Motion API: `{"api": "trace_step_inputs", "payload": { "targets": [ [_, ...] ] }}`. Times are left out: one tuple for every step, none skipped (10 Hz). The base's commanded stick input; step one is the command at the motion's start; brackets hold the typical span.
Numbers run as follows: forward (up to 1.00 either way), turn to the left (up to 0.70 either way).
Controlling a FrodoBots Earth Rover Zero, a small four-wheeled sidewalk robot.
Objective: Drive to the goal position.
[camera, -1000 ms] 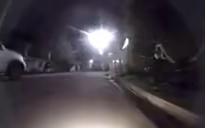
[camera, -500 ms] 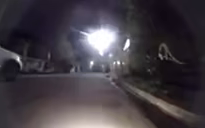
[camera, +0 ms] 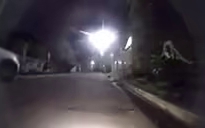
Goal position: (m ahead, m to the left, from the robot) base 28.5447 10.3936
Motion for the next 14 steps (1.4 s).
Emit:
{"api": "trace_step_inputs", "payload": {
  "targets": [
    [0.70, 0.00],
    [0.70, 0.00],
    [0.70, -0.21],
    [0.70, -0.35],
    [0.70, -0.35],
    [0.70, -0.35],
    [0.70, -0.15],
    [0.70, 0.00],
    [0.70, -0.06],
    [0.70, -0.28],
    [0.70, -0.35],
    [0.70, -0.13],
    [0.70, 0.00],
    [0.70, 0.00]
  ]
}}
